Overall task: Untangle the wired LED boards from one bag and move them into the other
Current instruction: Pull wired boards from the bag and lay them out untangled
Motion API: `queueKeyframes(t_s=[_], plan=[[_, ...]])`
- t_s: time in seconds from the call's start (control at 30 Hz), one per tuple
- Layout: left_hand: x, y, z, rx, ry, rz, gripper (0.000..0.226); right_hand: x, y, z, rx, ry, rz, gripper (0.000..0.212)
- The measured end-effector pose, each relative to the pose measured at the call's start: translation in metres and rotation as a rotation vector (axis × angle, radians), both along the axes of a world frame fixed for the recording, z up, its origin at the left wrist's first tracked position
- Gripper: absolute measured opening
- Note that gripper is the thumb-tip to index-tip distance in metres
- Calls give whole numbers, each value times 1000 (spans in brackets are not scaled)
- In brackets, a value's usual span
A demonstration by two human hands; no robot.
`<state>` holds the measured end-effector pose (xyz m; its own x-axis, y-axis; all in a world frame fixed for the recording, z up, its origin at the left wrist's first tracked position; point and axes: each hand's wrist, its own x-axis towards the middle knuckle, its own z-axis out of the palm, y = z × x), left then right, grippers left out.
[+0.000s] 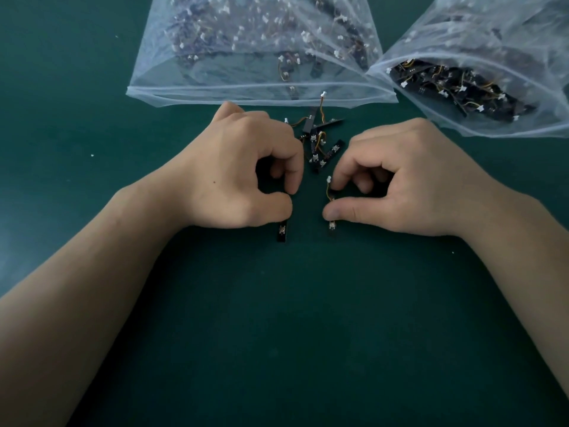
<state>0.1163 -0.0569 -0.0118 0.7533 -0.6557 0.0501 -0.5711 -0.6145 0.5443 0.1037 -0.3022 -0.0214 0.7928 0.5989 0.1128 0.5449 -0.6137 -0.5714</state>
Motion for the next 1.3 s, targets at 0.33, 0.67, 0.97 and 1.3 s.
queueKeyframes(t_s=[0.33,0.67,0.97,1.3], plan=[[-1,0,5,-14,46,-25,18,-8,16,-4,-11,-28,48,37],[1,2,-1,-74,66,-35,12,-9,17,-6,35,-80,8,35],[6,0,-12,-282,57,170,25,4,4,-10,62,-118,-288,25],[7,-4,-17,-164,-103,126,29,7,5,-15,52,-140,-350,8]])
